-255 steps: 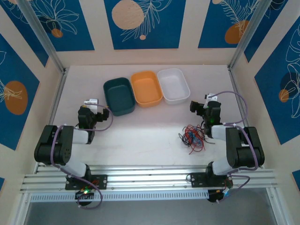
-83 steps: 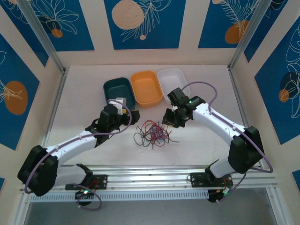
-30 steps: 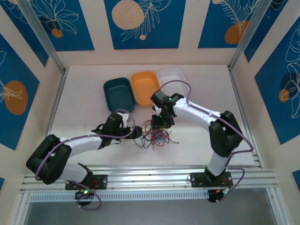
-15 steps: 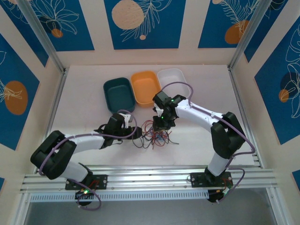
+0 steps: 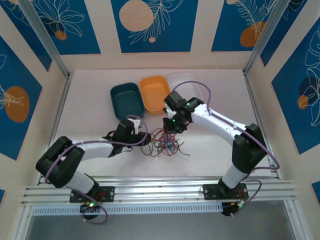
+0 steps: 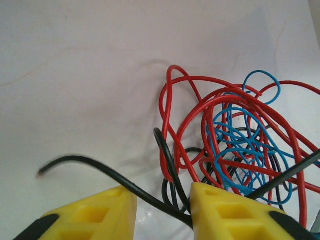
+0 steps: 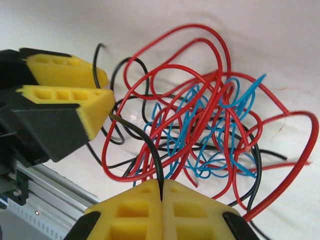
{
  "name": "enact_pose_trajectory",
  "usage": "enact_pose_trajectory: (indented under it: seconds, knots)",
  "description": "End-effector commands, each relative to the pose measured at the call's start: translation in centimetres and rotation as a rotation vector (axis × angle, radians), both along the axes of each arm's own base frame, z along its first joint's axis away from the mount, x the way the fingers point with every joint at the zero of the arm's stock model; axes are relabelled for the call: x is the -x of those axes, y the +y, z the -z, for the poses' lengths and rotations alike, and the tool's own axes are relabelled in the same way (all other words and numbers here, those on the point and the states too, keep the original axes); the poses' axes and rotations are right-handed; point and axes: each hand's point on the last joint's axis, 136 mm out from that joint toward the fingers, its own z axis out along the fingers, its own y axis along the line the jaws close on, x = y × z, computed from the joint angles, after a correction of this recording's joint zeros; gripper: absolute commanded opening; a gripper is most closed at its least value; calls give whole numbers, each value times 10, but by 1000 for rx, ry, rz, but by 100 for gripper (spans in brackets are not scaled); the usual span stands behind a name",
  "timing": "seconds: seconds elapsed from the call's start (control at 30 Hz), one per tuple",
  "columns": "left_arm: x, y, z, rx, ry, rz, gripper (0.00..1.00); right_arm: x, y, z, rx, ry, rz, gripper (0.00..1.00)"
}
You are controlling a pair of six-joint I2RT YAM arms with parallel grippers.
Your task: Untangle the cables
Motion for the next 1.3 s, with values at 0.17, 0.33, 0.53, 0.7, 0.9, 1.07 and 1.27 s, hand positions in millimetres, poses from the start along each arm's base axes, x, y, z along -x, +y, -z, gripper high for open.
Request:
enact_pose_trajectory:
  seconds: [0.17,0.33,0.53,0.7,0.9,1.07,1.27]
  knots:
    - [-26,0,-27,-22,-114,-66,21,-17,-3,-57,-88,-208,55,0]
    - [-36,-3,-38,-35,-158,-73,21,-28,1,-84,-169,-340,81,0]
    - [-43,-12,-39,-11,-157,-59,21,-39,5,-130,-261,-511,90,0]
    - [-45,-15,-41,12,-160,-69,22,-40,9,-166,-305,-608,89,0]
    - [-44,-14,-45,29,-171,-71,25,-36,6,-200,-328,-687,82,0]
    - [-43,-14,-48,38,-182,-67,27,-29,2,-235,-366,-768,64,0]
    - [-45,-17,-52,53,-197,-59,29,-21,-5,-284,-407,-871,41,0]
